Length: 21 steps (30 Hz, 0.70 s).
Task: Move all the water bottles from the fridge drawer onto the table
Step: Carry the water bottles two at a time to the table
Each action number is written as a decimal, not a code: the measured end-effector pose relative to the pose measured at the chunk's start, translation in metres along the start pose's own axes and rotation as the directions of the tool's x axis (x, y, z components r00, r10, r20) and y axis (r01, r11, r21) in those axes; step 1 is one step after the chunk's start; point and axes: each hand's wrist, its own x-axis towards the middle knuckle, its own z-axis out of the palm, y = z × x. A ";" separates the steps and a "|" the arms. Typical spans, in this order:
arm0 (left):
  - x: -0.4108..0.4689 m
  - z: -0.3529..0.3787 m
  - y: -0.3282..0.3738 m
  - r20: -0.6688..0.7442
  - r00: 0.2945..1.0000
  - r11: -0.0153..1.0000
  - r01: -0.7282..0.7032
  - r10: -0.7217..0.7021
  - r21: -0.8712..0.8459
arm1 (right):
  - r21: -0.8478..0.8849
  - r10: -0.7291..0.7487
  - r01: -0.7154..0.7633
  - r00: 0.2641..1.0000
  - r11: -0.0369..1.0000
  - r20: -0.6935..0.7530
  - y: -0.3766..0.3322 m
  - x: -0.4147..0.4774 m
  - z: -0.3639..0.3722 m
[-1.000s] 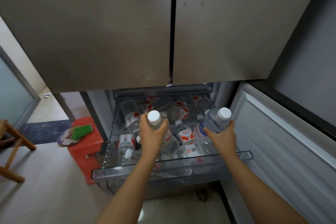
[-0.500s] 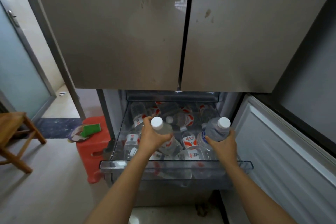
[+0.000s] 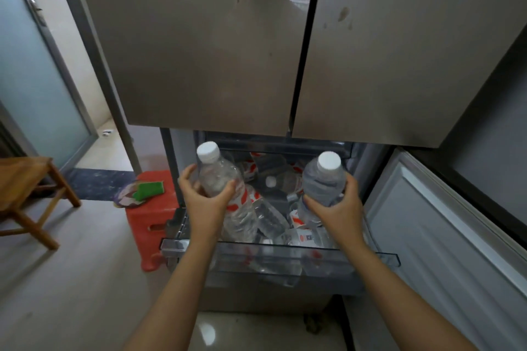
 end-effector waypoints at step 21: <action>-0.027 -0.167 0.055 -0.547 0.825 0.981 0.046 -0.145 -0.191 | 0.300 -0.074 -0.199 0.709 0.933 0.701 -0.086 -0.048 0.097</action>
